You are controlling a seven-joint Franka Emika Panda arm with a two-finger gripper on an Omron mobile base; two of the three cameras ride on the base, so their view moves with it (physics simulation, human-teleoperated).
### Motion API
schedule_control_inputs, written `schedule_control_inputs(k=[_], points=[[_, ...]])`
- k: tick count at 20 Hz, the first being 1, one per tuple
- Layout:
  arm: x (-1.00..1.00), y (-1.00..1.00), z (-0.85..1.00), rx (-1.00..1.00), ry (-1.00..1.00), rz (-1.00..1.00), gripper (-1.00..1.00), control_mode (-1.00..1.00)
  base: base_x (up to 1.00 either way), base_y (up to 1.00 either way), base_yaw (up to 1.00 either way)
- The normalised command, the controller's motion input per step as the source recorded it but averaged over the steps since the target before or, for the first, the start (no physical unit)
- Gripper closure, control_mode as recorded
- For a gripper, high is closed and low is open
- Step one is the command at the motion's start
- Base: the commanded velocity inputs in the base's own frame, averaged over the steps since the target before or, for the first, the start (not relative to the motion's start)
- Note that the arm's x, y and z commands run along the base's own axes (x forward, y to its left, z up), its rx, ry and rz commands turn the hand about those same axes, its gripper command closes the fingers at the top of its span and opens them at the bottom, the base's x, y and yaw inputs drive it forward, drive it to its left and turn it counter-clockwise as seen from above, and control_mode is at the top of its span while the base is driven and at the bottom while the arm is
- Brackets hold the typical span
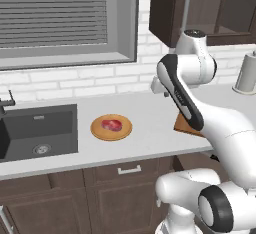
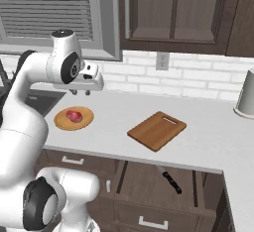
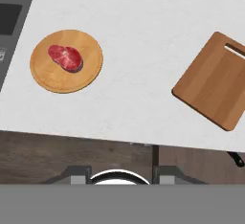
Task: Pick up the knife from the drawer and place it on the cutting board. Then place the meat from the plate to the cutting board.
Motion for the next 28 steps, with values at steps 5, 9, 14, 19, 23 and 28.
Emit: schedule_control_inputs(k=[5, 9, 14, 19, 23, 28], points=[[-0.31, 0.00, 0.00, 0.00, 0.00, 0.00, -1.00, -1.00, 0.00, 0.00, 0.00], [-0.71, 0.00, 0.00, 0.00, 0.00, 0.00, -1.00, -1.00, 0.00, 0.00, 0.00], [-0.94, 0.00, 0.00, 0.01, -0.07, 0.00, -1.00, -1.00, 0.00, 0.00, 0.00], [-0.99, 0.00, 0.00, 0.01, -0.24, 0.00, -1.00, -1.00, 0.00, 0.00, 0.00], [-0.77, 0.00, 0.00, 0.00, -0.07, 0.00, -1.00, -1.00, 0.00, 0.00, 0.00], [-0.42, 0.00, 0.00, 0.00, -0.07, 0.00, -1.00, -1.00, 0.00, 0.00, 0.00]])
